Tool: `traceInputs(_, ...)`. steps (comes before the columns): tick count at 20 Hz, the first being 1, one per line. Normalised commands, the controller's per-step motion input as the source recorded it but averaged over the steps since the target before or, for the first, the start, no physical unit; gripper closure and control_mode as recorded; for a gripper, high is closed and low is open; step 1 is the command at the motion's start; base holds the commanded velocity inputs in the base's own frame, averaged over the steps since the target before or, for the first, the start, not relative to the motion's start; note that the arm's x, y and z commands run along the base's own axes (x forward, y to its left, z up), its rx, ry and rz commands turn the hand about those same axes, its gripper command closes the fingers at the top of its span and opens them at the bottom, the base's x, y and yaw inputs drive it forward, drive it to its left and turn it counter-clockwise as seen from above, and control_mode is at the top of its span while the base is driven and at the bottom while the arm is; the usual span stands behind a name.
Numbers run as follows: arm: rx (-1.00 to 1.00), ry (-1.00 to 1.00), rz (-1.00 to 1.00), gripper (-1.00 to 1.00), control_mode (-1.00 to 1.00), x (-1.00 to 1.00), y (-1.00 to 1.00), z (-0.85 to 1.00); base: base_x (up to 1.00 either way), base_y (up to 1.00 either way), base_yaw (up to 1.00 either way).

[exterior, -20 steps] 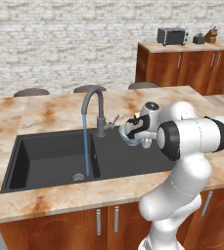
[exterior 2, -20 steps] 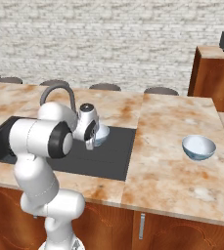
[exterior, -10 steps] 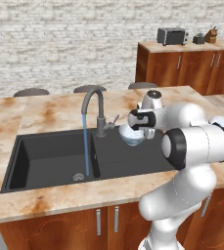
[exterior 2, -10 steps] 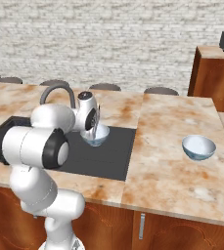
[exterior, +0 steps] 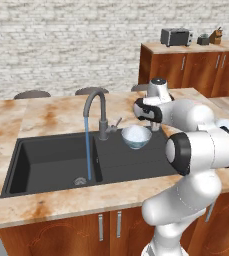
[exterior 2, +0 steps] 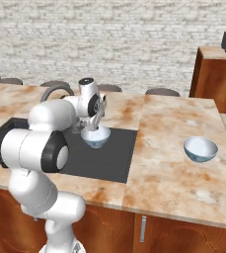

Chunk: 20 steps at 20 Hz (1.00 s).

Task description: Rinse each bowl for a few seconds and place them down in the sink or on the counter.

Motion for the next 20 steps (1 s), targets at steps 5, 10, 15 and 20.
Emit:
traceInputs(5, 0.0, 0.05, -0.18, -1.0, -1.0, 0.07, -0.14, 0.48, 0.0, 0.0, 0.0)
traceInputs(10, 0.0, 0.06, -0.15, -1.0, -1.0, 0.06, -0.27, 0.41, 0.0, 0.0, 0.0)
traceInputs(15, 0.0, 0.02, -0.12, -1.0, -1.0, 0.01, -0.38, 0.21, 0.0, 0.0, 0.0)
traceInputs(20, 0.0, 0.0, -0.1, -1.0, -1.0, 0.0, -0.46, 0.06, 0.0, 0.0, 0.0)
